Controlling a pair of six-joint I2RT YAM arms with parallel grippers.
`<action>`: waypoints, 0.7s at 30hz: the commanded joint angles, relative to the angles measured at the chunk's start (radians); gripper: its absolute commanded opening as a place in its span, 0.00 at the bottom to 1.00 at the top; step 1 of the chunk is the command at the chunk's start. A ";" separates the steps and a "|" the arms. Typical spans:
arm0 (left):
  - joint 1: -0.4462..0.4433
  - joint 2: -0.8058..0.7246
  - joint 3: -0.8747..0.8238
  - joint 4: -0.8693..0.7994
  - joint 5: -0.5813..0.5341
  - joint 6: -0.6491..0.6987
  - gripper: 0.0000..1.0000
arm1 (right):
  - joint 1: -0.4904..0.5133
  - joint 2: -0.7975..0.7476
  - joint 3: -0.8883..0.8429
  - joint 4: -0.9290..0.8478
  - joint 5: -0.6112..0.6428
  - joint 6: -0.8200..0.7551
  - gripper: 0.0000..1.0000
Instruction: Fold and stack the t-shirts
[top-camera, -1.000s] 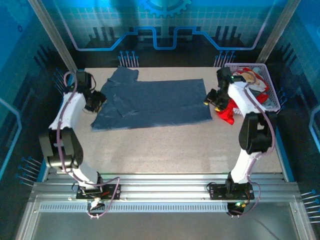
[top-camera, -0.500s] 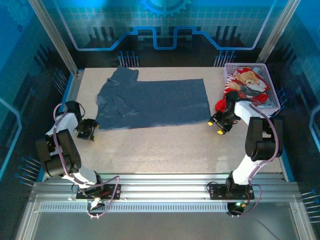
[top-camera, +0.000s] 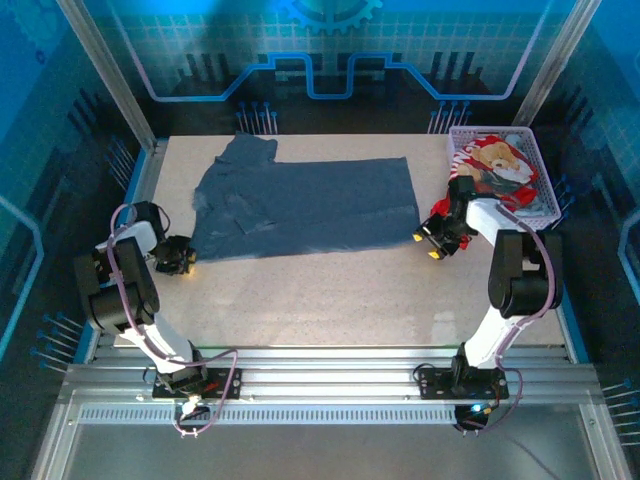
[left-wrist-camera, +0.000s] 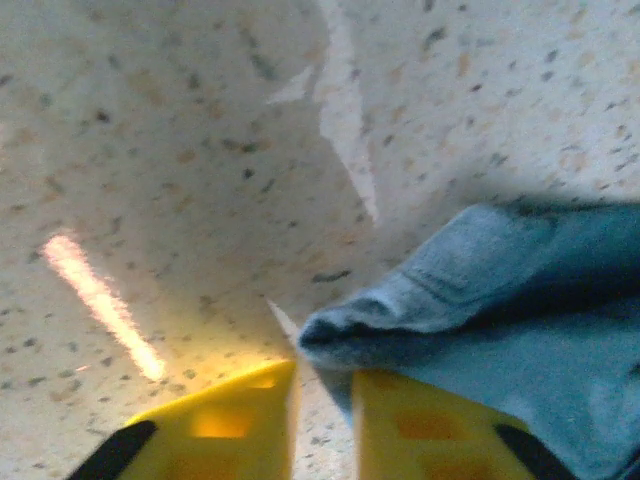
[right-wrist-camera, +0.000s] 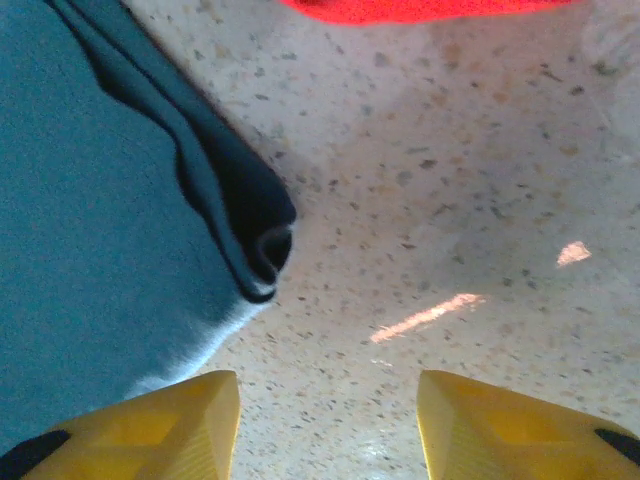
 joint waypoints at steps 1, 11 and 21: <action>0.013 0.031 0.043 0.020 -0.012 0.029 0.14 | 0.027 0.057 0.058 -0.010 0.034 0.032 0.49; 0.031 0.065 0.084 -0.014 -0.041 0.061 0.00 | 0.061 0.201 0.180 -0.099 0.131 0.026 0.19; 0.031 -0.073 0.009 -0.132 -0.110 0.046 0.00 | 0.114 0.091 0.116 -0.213 0.254 -0.016 0.00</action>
